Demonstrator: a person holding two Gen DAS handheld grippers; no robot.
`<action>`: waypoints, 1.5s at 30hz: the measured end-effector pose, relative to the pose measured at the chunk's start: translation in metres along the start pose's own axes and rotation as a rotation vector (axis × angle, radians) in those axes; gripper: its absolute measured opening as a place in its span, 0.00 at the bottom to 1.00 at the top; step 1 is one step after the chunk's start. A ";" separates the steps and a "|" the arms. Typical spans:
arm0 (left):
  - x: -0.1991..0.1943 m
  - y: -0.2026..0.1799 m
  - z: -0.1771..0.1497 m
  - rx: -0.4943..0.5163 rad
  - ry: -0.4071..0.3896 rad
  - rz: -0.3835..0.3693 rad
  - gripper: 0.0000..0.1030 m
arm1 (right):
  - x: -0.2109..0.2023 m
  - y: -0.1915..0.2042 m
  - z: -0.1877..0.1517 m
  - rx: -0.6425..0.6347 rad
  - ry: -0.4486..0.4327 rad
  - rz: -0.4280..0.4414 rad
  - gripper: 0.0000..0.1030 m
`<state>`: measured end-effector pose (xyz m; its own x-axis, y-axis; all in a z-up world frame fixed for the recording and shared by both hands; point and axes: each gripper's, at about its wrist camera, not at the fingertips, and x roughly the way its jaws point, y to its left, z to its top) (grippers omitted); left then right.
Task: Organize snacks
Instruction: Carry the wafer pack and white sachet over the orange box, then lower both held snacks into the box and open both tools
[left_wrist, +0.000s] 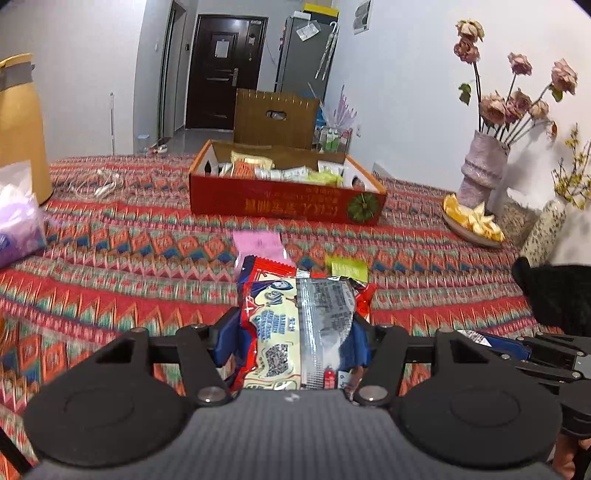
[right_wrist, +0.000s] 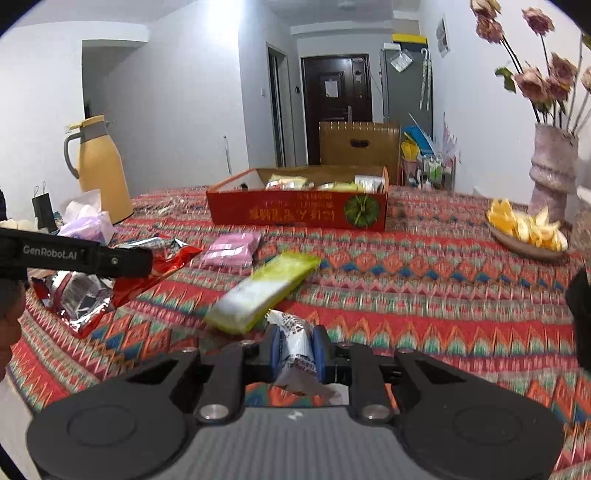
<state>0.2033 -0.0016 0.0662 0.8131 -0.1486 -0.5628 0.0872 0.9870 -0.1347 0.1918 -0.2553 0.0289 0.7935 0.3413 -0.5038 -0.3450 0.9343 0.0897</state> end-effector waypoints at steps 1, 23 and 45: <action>0.005 0.002 0.008 0.002 -0.008 -0.003 0.58 | 0.005 -0.002 0.008 -0.010 -0.009 0.000 0.18; 0.242 0.061 0.216 -0.072 -0.083 0.082 0.58 | 0.248 -0.083 0.207 -0.092 -0.063 -0.009 0.18; 0.296 0.055 0.191 -0.025 0.026 0.075 0.77 | 0.295 -0.087 0.194 -0.028 0.027 -0.017 0.54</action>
<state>0.5584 0.0199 0.0478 0.8016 -0.0765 -0.5929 0.0120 0.9936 -0.1120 0.5532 -0.2158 0.0386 0.7855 0.3224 -0.5283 -0.3461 0.9365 0.0569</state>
